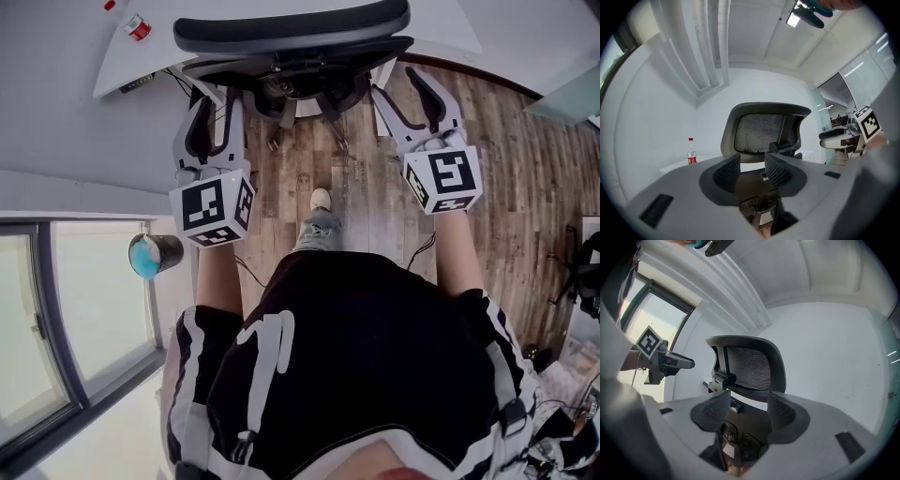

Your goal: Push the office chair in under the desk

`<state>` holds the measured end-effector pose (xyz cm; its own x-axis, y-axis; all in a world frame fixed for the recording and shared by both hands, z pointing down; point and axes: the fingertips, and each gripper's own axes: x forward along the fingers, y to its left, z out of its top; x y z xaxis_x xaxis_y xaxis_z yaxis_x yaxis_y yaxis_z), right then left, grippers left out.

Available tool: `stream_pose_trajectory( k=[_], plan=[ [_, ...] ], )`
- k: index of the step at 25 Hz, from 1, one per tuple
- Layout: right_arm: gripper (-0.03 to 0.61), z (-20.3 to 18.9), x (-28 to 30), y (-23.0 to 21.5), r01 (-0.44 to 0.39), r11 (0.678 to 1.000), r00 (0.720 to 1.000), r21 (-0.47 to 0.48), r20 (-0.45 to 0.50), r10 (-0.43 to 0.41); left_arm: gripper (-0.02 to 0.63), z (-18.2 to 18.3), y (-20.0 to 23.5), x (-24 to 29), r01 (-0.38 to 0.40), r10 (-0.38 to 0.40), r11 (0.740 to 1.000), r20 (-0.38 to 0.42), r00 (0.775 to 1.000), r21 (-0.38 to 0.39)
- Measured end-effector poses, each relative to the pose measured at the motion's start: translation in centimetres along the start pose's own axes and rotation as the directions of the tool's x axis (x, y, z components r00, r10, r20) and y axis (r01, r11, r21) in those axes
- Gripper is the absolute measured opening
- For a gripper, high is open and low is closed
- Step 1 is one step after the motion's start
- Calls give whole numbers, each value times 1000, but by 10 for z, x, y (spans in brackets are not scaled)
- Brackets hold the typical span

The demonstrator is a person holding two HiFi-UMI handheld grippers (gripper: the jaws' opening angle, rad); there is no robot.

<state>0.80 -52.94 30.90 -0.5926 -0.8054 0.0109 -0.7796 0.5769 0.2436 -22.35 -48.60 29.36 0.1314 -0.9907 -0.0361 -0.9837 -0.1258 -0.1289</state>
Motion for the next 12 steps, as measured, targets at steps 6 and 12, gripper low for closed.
stream_pose_trajectory(
  k=[6,12],
  plan=[
    [230,-2,-10,11,-24,1000,1000,1,-8,24,150,-5,-12,-13,14,-14,1000,-8,1000,-16],
    [209,-5,-16,17,-42,999,999,0,-12,42,120,-11,-23,-24,15,-15,1000,2,1000,-17]
  ],
)
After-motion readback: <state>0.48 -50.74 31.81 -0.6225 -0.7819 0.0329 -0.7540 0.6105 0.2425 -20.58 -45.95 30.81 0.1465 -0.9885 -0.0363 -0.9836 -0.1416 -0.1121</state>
